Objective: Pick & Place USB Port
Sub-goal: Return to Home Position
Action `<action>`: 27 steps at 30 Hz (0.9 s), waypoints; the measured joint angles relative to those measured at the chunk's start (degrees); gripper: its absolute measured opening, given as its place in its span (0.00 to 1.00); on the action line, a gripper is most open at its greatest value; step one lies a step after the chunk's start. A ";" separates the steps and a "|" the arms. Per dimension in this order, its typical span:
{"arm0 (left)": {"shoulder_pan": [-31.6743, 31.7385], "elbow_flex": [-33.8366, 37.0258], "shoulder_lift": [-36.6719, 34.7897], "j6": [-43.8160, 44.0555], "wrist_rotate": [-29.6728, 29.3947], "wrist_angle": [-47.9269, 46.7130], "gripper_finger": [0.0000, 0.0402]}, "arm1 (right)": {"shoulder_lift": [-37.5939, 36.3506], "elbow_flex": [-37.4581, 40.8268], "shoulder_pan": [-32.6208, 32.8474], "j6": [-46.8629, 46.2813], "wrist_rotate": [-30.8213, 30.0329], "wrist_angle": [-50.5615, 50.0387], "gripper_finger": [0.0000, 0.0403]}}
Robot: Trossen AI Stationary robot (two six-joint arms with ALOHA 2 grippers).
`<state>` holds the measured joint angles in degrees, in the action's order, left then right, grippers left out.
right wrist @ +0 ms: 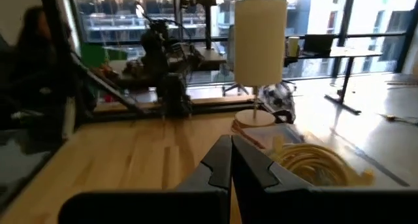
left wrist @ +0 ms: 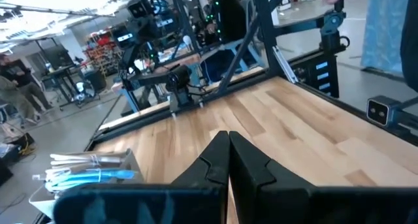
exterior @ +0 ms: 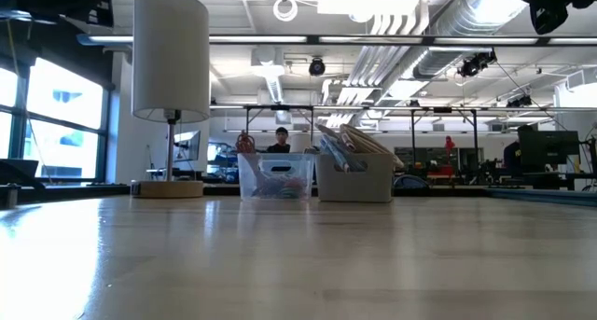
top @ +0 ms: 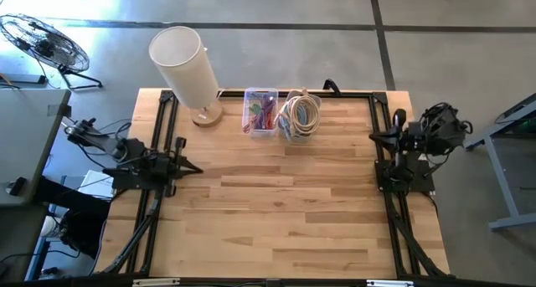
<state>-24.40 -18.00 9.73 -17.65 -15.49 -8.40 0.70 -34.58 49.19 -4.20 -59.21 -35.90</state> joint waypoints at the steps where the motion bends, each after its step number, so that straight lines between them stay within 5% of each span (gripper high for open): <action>1: 0.00 1.07 -0.16 -0.02 0.01 1.32 0.00 | 0.13 0.30 0.00 -0.65 0.57 -0.27 0.00; 12: 0.00 12.03 -0.74 1.66 1.01 14.85 0.00 | -0.34 9.88 0.00 -2.24 2.63 10.42 0.00; 27: 0.01 16.48 -1.07 2.70 4.71 21.03 0.00 | -0.38 16.47 -0.02 -6.80 2.66 13.09 0.00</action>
<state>-24.40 -1.52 8.66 -14.95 -10.78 12.62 0.32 -18.10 49.17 -11.00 -56.55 -22.81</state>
